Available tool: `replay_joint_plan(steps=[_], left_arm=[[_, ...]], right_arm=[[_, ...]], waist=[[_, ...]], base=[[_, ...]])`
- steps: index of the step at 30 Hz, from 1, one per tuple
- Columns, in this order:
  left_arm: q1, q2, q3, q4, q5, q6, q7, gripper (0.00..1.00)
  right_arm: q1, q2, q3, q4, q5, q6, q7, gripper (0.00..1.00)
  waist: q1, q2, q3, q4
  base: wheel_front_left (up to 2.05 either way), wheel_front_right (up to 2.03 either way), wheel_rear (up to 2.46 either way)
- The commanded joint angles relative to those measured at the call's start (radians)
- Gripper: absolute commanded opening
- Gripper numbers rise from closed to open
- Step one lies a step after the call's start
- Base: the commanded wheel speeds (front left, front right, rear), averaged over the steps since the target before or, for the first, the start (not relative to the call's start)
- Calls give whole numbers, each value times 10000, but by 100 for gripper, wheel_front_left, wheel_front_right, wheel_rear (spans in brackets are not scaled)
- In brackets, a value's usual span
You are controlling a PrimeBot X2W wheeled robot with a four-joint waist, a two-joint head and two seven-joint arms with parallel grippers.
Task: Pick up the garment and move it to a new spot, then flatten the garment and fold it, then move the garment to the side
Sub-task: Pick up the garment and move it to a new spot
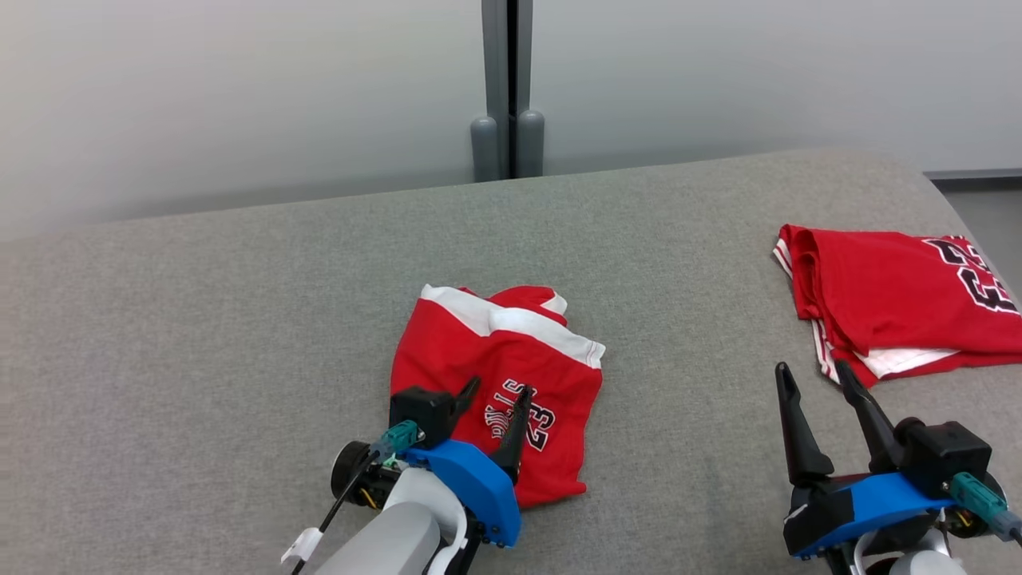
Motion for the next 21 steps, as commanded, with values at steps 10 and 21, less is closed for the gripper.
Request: replay_joint_plan(steps=[10,21], left_arm=[[-214,393,854,-959,499,421,-312,100],[920,1350,1875,-2198,1019,878,-317,100]], right_arm=[[368,-34,-275,35,-148,2,33,100],[453,-36,-469,301,37,2,-135,100]], waist=[[0,0,-958,874],[0,0,-1194,1645]], base=[[0,0,0],[0,0,0]])
